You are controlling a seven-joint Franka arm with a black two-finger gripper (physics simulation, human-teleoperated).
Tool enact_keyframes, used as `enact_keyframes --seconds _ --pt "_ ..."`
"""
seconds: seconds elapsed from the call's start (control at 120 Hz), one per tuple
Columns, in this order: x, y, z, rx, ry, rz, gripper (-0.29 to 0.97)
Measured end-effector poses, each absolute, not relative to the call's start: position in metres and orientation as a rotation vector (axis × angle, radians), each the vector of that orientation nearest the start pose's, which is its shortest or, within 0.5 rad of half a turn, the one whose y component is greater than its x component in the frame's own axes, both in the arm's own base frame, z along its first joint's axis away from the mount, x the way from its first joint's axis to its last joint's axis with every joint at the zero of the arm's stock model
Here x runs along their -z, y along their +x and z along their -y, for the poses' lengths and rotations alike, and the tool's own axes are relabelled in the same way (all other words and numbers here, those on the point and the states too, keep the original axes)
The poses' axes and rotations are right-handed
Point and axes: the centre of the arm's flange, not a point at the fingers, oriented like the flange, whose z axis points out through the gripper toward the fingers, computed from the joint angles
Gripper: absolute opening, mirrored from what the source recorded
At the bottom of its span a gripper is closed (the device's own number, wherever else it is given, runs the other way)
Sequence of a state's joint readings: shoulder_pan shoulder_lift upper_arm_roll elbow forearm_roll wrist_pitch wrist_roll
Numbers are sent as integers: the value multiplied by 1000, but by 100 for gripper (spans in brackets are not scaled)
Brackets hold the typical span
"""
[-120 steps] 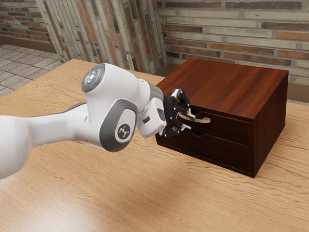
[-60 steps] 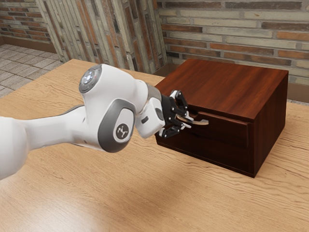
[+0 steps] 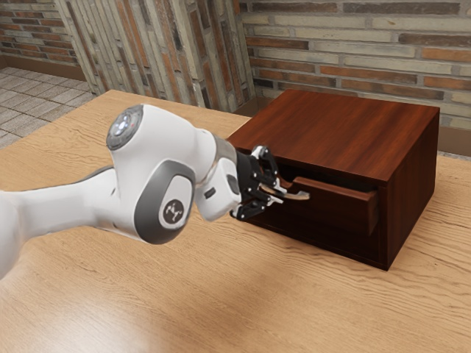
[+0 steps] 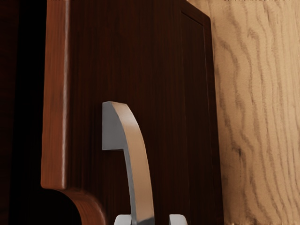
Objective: Pull the drawer handle with one arm to open the drawer
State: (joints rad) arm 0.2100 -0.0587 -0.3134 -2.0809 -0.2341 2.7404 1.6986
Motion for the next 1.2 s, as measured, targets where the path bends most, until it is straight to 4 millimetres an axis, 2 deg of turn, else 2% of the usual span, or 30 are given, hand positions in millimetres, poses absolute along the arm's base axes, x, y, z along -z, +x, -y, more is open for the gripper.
enact_keyframes --seconds 0.725,0.825,1.2 --pt "-538 541 59 773 -1781 -1919 -3" --pt "-535 539 52 761 -1794 -1912 -4" --pt "-537 527 53 745 -1794 -1919 -3"
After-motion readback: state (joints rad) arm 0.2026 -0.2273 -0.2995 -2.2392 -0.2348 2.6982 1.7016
